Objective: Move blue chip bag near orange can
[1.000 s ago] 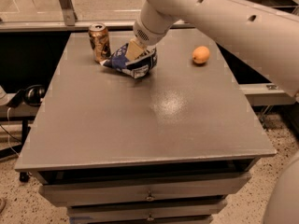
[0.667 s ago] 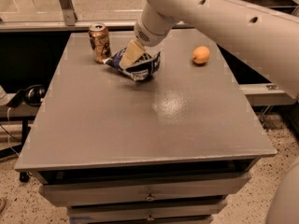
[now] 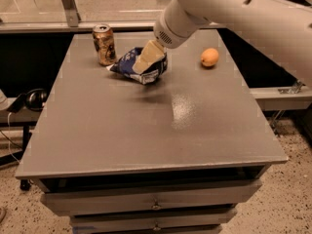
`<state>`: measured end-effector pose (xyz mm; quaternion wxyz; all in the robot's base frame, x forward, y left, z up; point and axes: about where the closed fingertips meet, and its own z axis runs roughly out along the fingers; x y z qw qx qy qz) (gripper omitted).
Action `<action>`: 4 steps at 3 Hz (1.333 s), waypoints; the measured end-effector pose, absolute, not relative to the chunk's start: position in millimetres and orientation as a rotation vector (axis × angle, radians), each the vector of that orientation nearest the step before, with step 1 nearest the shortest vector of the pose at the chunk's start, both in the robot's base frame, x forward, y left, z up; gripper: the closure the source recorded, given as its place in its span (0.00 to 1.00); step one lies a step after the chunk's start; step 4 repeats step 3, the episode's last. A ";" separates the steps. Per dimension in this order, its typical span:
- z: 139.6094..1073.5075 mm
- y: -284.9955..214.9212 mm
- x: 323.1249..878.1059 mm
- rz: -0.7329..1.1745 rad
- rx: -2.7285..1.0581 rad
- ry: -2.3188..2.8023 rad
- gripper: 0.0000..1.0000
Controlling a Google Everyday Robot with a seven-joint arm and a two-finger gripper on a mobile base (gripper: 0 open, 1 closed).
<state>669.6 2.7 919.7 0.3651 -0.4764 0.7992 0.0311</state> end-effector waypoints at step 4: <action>934.0 -72.0 598.3 0.310 -1.203 1.904 0.00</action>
Offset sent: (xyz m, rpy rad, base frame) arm -0.1223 -0.1192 -0.0050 0.2939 -0.0259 0.3015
